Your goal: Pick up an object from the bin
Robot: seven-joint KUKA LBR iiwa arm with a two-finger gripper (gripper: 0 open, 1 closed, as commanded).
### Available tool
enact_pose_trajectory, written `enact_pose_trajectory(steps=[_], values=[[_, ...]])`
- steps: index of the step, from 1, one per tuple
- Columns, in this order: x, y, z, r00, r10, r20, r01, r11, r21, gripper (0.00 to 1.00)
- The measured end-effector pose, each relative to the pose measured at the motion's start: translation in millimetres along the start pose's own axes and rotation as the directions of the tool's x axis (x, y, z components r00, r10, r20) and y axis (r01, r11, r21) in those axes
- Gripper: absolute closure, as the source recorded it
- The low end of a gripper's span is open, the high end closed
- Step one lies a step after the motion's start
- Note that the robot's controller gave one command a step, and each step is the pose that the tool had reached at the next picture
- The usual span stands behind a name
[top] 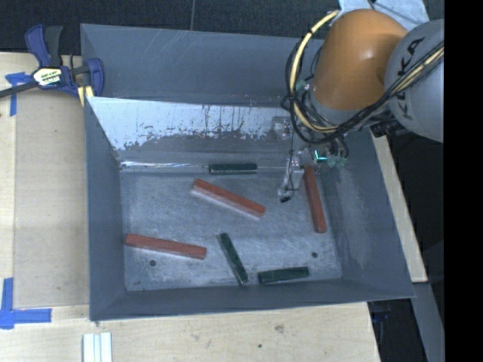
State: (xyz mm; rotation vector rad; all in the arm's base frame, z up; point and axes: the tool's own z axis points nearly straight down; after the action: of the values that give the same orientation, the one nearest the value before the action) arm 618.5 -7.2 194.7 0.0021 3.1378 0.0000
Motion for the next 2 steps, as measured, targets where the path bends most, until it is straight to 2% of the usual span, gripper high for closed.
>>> enact_pose_trajectory(steps=[1,2], values=[[2.8,14.9,-92.0,0.996,-0.084,0.010,0.084,0.996,0.001,0.00],[23.3,22.4,89.3,0.979,-0.203,-0.009,0.203,0.979,-0.002,0.00]])
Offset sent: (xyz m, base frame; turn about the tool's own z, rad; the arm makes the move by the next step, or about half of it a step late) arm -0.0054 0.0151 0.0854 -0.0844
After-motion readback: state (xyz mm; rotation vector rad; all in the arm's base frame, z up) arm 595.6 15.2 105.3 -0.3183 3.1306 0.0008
